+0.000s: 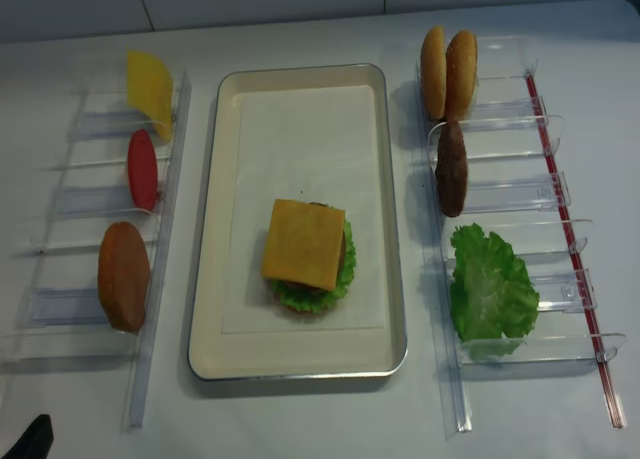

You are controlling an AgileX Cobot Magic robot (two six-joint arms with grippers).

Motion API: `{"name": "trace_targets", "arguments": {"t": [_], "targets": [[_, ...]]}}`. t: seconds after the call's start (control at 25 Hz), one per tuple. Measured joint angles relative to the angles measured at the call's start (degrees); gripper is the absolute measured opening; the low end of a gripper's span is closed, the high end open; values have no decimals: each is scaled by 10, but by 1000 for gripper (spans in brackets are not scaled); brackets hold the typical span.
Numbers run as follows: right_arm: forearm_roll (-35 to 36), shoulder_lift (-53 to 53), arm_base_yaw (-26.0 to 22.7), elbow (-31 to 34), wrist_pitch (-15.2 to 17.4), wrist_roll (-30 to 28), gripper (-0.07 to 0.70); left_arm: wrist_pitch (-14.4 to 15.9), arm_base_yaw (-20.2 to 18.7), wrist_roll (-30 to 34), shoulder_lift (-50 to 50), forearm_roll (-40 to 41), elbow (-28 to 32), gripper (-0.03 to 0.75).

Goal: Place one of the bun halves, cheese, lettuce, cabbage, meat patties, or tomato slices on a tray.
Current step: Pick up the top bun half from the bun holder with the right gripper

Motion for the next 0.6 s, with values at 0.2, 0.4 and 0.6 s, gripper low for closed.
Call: {"name": "trace_targets", "arguments": {"t": [0.2,0.4,0.6], "targets": [[0,0,0,0,0,0,368,0,0,0,0,0,0,434],[0,0,0,0,0,0,368,0,0,0,0,0,0,434],[0,1,0,0,0,-1,368,0,0,0,0,0,0,434]]}}
